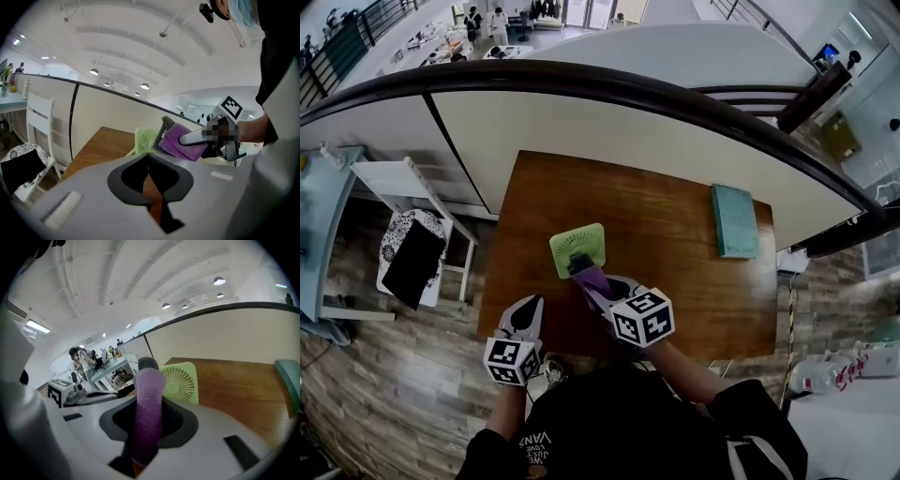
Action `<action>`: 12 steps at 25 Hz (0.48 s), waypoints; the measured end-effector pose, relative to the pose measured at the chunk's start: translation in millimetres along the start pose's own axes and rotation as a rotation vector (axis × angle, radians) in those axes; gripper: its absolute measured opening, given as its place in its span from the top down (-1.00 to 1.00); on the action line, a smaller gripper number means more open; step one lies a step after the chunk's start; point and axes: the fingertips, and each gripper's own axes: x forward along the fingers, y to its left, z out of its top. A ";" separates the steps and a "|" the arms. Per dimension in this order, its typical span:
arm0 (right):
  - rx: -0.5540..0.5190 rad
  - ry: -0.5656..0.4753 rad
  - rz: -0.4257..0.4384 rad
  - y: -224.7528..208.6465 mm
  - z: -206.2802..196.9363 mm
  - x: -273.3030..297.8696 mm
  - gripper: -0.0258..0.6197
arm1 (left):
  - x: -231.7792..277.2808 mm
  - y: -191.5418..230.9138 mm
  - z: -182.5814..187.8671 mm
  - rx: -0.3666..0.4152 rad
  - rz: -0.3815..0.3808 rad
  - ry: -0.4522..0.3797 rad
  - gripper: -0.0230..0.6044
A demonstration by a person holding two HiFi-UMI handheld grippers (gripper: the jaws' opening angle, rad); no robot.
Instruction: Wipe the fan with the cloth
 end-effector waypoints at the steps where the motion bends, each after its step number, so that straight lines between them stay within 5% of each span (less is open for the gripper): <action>1: -0.006 0.005 0.018 -0.5 2.4 4.0 0.62 | 2.7 0.2 -0.3 -0.003 0.009 -0.001 0.89; 12: -0.021 0.122 0.183 -0.9 5.7 67.4 0.62 | 15.5 12.0 -7.6 -0.020 0.085 0.007 0.89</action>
